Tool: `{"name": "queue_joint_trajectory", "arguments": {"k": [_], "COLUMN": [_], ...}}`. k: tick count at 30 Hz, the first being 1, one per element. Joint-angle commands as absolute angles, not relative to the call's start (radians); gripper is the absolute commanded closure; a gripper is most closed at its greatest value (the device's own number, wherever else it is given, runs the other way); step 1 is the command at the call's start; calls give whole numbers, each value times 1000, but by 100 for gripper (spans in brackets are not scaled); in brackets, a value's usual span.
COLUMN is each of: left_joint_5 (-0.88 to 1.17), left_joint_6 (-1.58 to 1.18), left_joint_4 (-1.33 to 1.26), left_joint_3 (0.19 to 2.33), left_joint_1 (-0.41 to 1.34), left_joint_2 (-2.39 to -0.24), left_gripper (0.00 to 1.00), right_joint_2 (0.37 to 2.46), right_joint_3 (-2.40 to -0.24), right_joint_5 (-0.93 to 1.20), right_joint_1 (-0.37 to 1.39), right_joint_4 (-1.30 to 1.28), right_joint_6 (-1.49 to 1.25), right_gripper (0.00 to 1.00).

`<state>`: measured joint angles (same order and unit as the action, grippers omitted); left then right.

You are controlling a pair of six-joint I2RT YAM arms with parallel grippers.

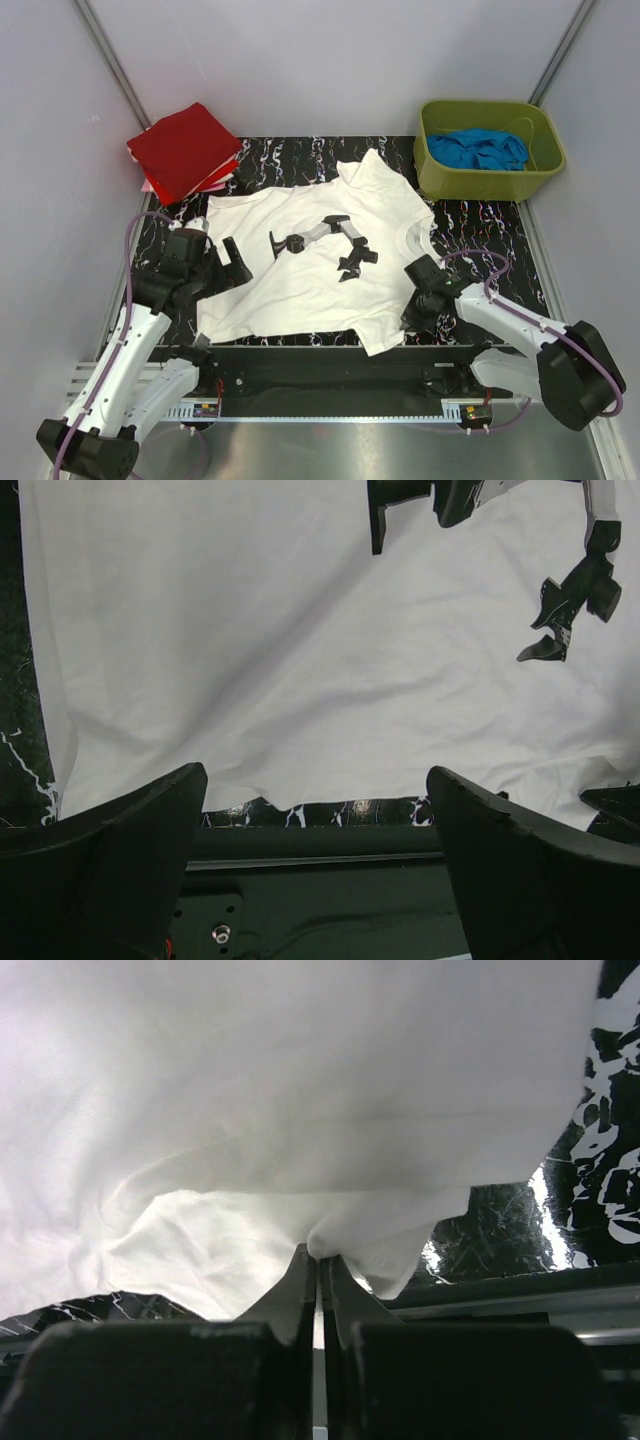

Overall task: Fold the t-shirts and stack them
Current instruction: Fold the tshirt

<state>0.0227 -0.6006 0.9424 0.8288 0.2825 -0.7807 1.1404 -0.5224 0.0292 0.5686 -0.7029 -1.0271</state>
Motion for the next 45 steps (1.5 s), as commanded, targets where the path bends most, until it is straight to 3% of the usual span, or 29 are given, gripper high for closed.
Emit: {"name": "queue_joint_trajectory", "arguments": {"k": [1, 7, 10, 13, 21, 27, 38, 43, 45], "left_joint_5": [18, -29, -113, -62, 40, -58, -84, -136, -156], "left_joint_6": [-618, -676, -718, -755, -992, -1141, -1247, -1282, -1292], "left_joint_4": [954, 1148, 1251, 1253, 1095, 1012, 911, 905, 905], "left_joint_3": [834, 880, 907, 858, 609, 572, 400, 396, 396], "left_joint_1": [282, 319, 370, 402, 661, 871, 890, 891, 891], "left_joint_2": [-779, -764, -766, -746, -732, -885, -815, -808, -805], "left_gripper": [1, 1, 1, 1, 1, 1, 1, 26, 29], "right_joint_2": [1051, 815, 808, 833, 822, 812, 790, 795, 795], "right_joint_3": [-551, -806, -934, -1009, -997, -983, -954, -954, -957], "right_joint_5": [5, -228, -310, -362, -402, -396, -379, -362, -364], "right_joint_1": [578, 577, 577, 577, 577, 575, 575, 574, 575], "right_joint_4": [-731, -1004, -1086, -1141, -1132, -1132, -1123, -1114, -1118], "right_joint_6": [-996, -999, -970, -950, -931, -925, -914, -913, -907], "right_gripper": [100, 100, 100, 100, 100, 100, 100, 100, 100]}}
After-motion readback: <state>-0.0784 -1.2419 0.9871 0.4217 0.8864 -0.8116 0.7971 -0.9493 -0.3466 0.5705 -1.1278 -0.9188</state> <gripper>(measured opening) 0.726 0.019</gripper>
